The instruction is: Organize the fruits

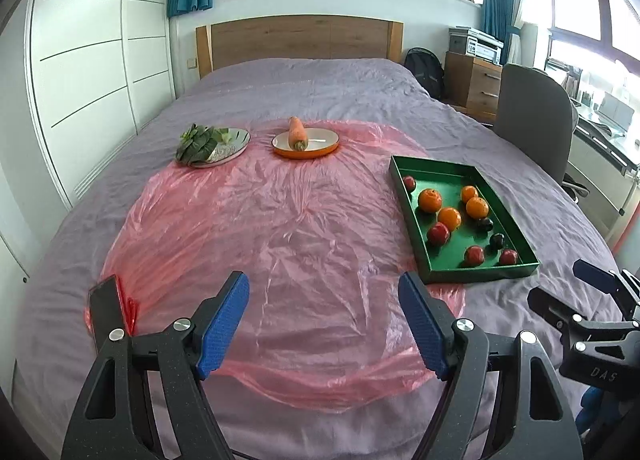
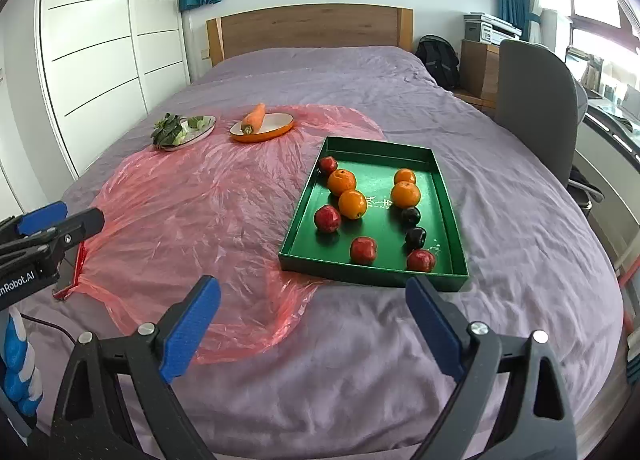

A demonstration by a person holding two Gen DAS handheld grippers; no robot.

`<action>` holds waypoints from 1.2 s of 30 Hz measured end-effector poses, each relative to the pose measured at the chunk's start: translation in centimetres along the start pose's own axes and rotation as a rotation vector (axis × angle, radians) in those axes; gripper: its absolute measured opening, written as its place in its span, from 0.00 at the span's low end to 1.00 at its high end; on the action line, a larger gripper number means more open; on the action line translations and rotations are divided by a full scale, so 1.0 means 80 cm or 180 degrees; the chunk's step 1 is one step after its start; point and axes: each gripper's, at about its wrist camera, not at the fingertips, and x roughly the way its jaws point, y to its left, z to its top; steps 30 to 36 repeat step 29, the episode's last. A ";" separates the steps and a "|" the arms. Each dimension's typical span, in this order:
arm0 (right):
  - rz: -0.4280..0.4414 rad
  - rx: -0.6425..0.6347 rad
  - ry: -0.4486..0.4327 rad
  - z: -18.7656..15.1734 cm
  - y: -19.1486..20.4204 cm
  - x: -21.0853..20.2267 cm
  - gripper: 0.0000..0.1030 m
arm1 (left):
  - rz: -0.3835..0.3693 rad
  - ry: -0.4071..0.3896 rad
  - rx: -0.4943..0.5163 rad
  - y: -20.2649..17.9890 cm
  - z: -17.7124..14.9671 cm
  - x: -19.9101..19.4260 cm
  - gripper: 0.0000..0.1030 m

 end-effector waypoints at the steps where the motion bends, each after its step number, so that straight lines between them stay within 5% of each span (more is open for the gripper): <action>1: -0.0003 0.0007 -0.0002 -0.001 0.000 -0.001 1.00 | 0.0005 0.0002 -0.0001 0.001 -0.002 -0.001 0.70; 36: -0.0166 0.0126 -0.0065 -0.006 -0.014 -0.013 1.00 | 0.0019 -0.0018 0.0022 -0.001 -0.010 -0.014 0.73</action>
